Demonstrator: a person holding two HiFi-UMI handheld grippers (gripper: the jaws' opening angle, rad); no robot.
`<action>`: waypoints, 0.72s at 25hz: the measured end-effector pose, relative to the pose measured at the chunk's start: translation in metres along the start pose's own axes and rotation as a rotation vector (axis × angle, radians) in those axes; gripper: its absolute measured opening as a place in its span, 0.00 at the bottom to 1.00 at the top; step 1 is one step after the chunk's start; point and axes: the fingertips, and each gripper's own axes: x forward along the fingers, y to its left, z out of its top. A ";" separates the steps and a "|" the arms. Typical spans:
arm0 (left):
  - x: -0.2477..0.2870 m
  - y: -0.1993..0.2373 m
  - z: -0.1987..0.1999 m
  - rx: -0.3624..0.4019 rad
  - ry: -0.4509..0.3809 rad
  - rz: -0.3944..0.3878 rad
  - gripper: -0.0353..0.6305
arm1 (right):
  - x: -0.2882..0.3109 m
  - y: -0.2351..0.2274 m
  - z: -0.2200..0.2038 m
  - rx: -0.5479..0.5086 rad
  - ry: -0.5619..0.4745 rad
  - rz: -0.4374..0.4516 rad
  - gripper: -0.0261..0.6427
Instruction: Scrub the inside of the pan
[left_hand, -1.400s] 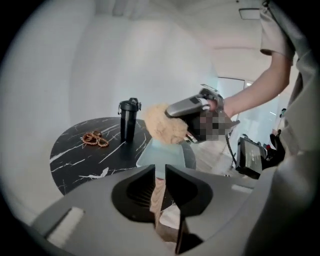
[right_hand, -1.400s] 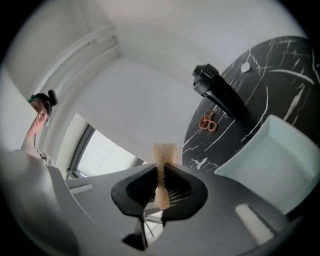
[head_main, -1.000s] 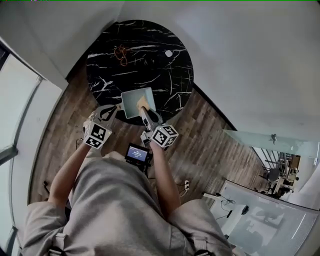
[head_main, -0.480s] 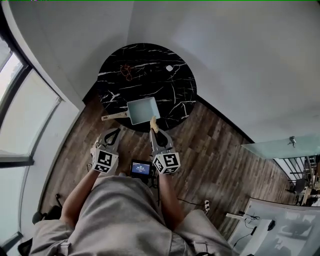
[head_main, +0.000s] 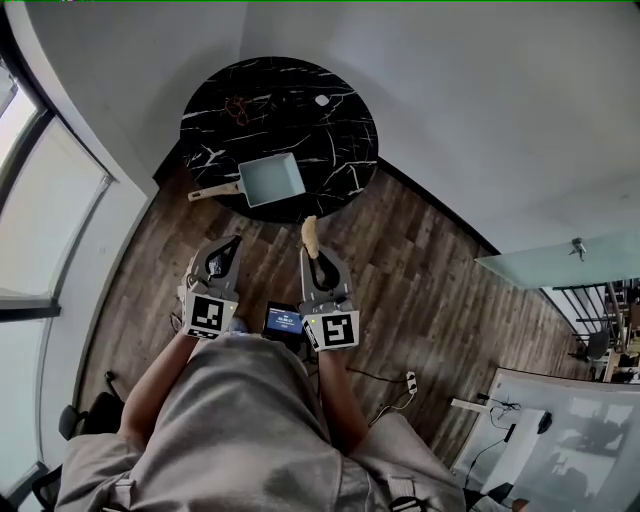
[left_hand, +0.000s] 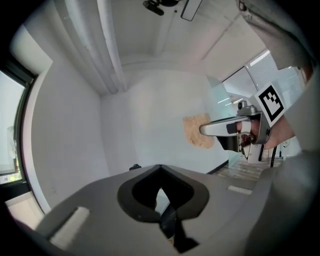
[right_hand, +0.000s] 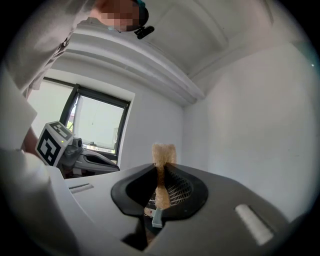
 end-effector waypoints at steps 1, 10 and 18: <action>-0.004 -0.006 0.002 0.005 -0.008 -0.004 0.06 | -0.008 0.002 0.002 -0.007 -0.004 -0.006 0.11; -0.035 -0.022 0.014 -0.023 -0.033 0.020 0.06 | -0.049 0.018 0.009 -0.036 -0.024 -0.034 0.11; -0.062 -0.028 0.018 -0.046 -0.044 0.057 0.05 | -0.072 0.030 0.022 -0.066 -0.029 -0.043 0.11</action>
